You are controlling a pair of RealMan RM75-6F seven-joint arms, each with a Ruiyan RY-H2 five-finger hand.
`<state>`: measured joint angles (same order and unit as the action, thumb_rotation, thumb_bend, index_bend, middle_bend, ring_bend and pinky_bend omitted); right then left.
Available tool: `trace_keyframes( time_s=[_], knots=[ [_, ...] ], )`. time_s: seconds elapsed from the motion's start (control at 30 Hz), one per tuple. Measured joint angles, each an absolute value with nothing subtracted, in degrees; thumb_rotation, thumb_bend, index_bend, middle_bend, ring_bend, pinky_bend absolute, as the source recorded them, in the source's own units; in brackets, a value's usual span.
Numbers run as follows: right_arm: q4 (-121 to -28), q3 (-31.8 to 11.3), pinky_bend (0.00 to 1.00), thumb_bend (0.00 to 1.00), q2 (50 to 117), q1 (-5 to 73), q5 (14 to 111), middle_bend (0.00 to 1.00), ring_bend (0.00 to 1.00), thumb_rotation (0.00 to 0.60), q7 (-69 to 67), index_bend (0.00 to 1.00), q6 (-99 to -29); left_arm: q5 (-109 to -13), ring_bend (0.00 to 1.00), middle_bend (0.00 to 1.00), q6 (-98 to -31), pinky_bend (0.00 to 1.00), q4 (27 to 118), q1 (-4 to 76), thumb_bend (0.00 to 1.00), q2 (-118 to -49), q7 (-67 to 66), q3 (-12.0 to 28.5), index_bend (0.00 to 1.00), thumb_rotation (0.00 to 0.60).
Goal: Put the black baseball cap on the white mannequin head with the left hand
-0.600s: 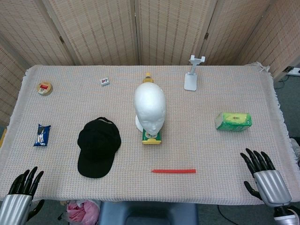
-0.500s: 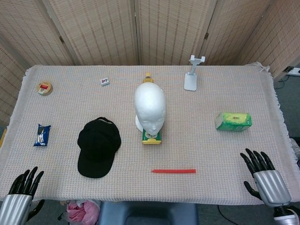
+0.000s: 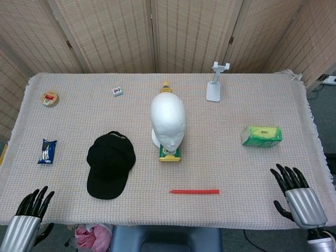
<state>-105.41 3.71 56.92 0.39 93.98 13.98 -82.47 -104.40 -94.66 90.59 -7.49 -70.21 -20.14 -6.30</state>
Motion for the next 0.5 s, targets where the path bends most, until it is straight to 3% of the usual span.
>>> trace_keyframes(
  time_s=[0.2, 0.33, 0.5],
  knots=[
    [-105.2, 3.5, 0.00, 0.25, 57.9, 1.1, 93.3, 0.00, 0.00, 0.600, 15.7, 0.00, -80.8, -105.9, 0.00, 0.00, -95.4, 0.17, 87.8, -7.7, 0.26, -72.1, -21.1, -6.7, 0.00, 0.600],
    [-105.4, 3.7, 0.00, 0.25, 58.1, 1.6, 93.2, 0.00, 0.00, 0.600, 16.1, 0.00, -79.6, -108.0, 0.00, 0.00, -96.6, 0.23, 86.7, -7.8, 0.26, -73.2, -22.9, -6.7, 0.01, 0.600],
    [-105.6, 4.0, 0.00, 0.25, 57.3, 1.4, 94.2, 0.00, 0.00, 0.600, 14.4, 0.00, -80.9, -111.0, 0.00, 0.00, -97.8, 0.25, 83.1, -8.0, 0.26, -76.6, -24.8, -7.3, 0.08, 0.600]
  ],
)
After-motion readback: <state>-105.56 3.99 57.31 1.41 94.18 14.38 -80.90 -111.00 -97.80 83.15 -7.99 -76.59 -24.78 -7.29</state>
